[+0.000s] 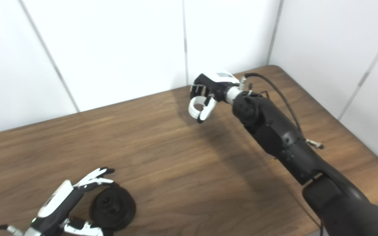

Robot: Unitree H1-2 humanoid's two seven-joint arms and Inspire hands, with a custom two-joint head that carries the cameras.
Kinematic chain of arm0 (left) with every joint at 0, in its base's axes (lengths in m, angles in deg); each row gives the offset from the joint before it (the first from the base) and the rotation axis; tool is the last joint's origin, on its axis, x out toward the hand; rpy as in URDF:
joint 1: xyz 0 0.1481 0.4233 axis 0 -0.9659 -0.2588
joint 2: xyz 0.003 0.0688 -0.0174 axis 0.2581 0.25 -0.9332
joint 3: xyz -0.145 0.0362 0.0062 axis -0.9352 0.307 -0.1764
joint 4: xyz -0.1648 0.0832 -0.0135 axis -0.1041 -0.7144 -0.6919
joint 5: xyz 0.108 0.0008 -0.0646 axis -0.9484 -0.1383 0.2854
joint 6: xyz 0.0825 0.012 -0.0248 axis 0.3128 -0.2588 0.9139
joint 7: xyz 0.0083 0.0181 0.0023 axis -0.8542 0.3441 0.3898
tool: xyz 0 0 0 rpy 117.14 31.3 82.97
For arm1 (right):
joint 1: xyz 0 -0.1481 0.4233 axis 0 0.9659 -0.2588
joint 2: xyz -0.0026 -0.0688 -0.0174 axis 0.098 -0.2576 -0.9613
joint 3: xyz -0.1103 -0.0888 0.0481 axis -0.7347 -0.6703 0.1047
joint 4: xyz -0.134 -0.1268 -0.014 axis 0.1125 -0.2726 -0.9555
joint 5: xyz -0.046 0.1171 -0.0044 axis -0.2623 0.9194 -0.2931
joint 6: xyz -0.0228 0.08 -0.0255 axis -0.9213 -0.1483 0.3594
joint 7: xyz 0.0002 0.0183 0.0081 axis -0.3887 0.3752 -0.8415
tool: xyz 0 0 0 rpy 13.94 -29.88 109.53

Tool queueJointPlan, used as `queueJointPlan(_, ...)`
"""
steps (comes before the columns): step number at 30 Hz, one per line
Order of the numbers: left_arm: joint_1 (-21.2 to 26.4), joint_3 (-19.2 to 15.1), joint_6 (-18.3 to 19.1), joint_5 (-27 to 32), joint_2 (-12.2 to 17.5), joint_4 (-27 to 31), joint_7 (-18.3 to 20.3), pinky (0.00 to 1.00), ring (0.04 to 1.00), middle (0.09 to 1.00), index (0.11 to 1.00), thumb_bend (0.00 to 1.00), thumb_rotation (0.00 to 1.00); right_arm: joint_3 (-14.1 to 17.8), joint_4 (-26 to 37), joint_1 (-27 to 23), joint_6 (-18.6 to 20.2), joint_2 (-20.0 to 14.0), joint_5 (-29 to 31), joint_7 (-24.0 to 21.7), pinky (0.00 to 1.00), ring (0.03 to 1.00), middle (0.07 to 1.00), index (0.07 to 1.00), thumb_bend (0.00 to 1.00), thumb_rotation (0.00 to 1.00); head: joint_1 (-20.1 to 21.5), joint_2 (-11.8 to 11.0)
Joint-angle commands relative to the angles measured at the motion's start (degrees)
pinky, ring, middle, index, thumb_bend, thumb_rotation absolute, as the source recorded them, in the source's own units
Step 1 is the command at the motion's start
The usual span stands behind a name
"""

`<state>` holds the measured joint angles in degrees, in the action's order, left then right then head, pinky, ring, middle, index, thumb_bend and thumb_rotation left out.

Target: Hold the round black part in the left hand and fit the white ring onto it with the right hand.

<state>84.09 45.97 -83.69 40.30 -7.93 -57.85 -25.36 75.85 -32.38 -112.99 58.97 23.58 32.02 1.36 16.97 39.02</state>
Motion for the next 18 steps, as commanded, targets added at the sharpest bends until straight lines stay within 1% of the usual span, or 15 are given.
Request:
queueJointPlan(1,-0.8,1.1,4.7,-2.7,0.0,-0.5,2.2,0.85,0.964,0.925,0.484,0.52,0.06,0.8,3.2,-2.3,-1.0,-1.3,-0.1,0.0,0.46,0.435,0.499,0.488,0.52,0.00,-1.0,0.3)
queueJointPlan(6,-1.0,1.5,6.6,-3.5,-0.6,0.6,2.4,0.87,0.973,0.929,0.484,0.52,0.07,0.5,6.9,-1.8,-1.2,-1.5,0.6,-2.9,0.47,0.440,0.495,0.485,0.52,0.00,-3.9,1.2)
queueJointPlan(10,-1.1,1.7,7.5,-3.6,-1.1,1.3,2.4,0.86,0.974,0.930,0.484,0.52,0.07,0.6,9.7,-1.4,-1.8,-1.3,1.7,-4.8,0.46,0.437,0.497,0.485,0.52,0.00,-5.7,1.8)
queueJointPlan(15,-0.8,1.7,7.7,-3.6,-1.7,1.0,2.2,0.86,0.969,0.929,0.484,0.52,0.07,0.7,12.5,-0.9,-3.5,-1.4,4.0,-6.6,0.43,0.432,0.494,0.495,0.52,0.00,-7.9,2.5)
queueJointPlan(18,-0.5,1.8,7.5,-4.0,-2.2,0.4,1.8,0.84,0.965,0.930,0.484,0.52,0.07,0.7,14.9,-0.6,-2.7,-1.5,4.6,-8.4,0.42,0.432,0.493,0.496,0.52,0.00,-9.6,3.1)
